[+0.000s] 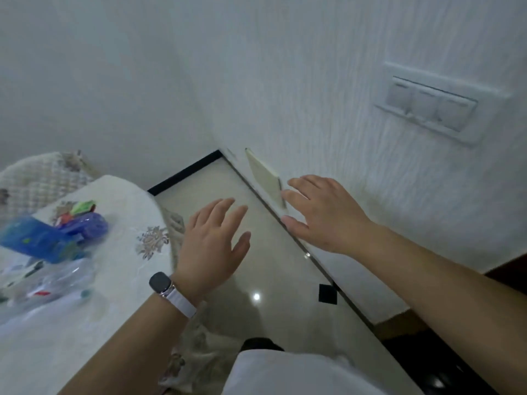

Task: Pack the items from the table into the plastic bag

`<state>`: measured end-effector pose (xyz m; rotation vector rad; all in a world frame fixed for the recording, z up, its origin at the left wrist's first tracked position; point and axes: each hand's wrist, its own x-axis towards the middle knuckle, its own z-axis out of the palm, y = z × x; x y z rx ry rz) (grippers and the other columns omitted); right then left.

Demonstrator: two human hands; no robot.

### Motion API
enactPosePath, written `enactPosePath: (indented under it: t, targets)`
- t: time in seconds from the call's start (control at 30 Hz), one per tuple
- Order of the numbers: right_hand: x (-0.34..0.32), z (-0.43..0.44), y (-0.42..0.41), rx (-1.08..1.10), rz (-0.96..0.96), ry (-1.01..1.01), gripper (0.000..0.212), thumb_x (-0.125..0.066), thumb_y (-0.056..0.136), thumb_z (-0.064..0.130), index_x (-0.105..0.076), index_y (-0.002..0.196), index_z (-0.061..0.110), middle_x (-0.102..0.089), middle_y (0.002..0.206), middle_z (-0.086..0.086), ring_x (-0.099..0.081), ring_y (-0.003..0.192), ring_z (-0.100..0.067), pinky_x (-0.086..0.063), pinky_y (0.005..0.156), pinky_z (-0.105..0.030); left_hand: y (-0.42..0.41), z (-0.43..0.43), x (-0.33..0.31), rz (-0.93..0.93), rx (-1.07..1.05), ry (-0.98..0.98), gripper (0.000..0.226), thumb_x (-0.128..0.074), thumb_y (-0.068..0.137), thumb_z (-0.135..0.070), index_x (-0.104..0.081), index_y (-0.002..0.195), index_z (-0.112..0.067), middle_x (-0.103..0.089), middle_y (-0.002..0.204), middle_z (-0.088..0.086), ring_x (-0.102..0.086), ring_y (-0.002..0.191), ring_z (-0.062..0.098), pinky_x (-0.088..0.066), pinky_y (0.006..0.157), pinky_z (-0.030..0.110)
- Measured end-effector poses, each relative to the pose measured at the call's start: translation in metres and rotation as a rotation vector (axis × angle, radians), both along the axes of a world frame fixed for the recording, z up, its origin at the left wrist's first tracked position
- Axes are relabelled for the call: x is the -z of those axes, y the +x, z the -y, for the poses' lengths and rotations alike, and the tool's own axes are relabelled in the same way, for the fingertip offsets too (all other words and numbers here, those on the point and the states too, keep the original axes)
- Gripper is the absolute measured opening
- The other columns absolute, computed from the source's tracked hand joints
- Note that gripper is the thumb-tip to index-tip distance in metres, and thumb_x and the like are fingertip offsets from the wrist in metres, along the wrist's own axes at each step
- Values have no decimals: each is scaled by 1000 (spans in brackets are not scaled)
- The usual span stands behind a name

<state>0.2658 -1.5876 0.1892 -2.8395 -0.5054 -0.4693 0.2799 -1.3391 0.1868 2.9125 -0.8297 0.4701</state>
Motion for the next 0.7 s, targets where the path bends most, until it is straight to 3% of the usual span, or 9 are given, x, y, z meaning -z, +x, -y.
enactPosePath:
  t: [0.27, 0.7]
  targets:
    - [24, -55, 119, -256, -83, -23, 51, -43, 91, 50, -59, 123, 14, -58, 129, -8, -51, 118, -28, -42, 95, -43, 64, -47, 27, -67, -272, -12, 50, -50, 89, -44, -60, 130, -18, -58, 136, 10, -51, 124, 33, -42, 100, 46]
    - [16, -203, 331, -411, -153, -146, 53, -40, 90, 52, -59, 125, 16, -59, 130, -6, -52, 119, -27, -42, 96, -41, 243, -188, 52, -119, -517, -141, 51, -47, 89, -44, -60, 131, -16, -58, 135, 13, -53, 123, 33, -44, 100, 47]
